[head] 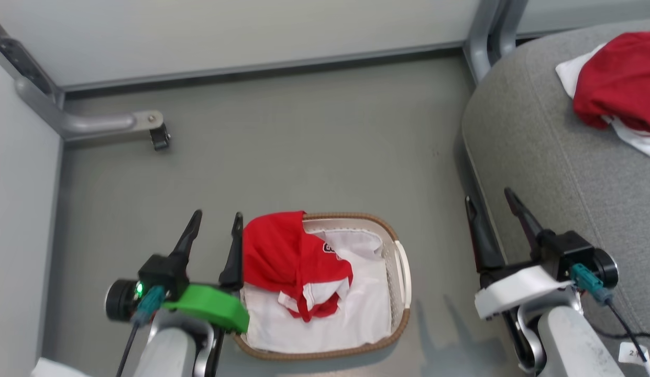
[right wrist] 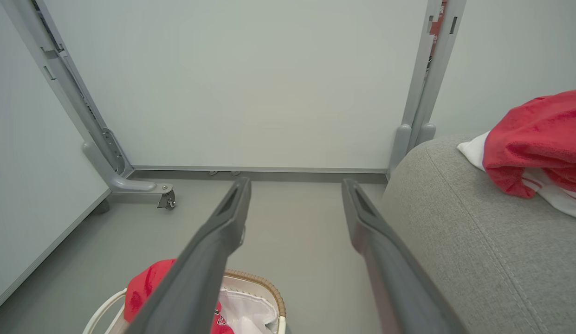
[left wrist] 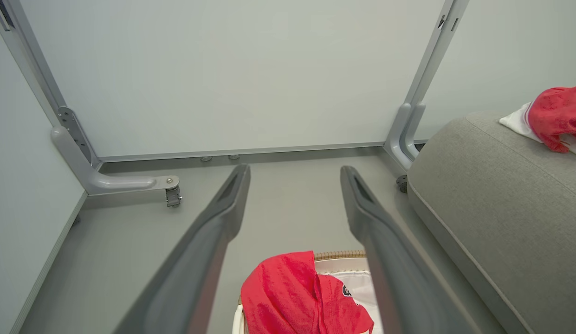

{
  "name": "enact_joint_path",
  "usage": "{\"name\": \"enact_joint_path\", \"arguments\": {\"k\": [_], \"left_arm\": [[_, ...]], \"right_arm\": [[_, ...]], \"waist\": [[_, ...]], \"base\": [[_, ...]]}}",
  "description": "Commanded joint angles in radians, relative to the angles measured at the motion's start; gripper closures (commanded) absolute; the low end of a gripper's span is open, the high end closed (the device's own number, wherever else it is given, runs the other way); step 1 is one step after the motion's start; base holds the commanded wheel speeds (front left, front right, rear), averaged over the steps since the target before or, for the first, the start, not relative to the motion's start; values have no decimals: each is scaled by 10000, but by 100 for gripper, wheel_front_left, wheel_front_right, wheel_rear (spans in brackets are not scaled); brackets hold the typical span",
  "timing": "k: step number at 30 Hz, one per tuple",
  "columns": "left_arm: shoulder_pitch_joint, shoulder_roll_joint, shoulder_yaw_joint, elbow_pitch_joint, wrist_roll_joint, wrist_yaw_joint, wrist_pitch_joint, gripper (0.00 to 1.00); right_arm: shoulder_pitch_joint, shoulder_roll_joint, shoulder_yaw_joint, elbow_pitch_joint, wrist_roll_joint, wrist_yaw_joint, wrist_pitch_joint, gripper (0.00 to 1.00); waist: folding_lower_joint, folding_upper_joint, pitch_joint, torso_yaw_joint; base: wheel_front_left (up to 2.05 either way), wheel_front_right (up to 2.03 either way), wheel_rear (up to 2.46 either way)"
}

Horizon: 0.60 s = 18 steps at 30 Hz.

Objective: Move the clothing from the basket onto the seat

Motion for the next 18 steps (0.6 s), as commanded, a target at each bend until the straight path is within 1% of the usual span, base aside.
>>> {"name": "enact_joint_path", "arguments": {"k": [1, 10, 15, 18], "left_arm": [[-465, 74, -153, 264, 150, -50, 15, 0], [-2538, 178, -1294, 2565, 391, -158, 286, 0], [-3262, 323, -1801, 3757, 372, -162, 531, 0], [-3679, 494, -2298, 4441, 382, -168, 794, 0]], "right_arm": [[-247, -32, -8, -165, -60, -14, -18, 0], [-1063, -28, 135, -732, -88, -14, -20, 0], [-1339, -30, 250, -1110, 137, -14, -18, 0], [-1461, -27, 332, -1313, 289, -14, -20, 0]], "waist": [[0, 0, 861, -286], [0, 0, 2792, -1088], [0, 0, 3635, -1562], [0, 0, 4106, -1830]], "base": [[0, 0, 0], [0, 0, 0], [0, 0, 0], [0, 0, 0]]}}
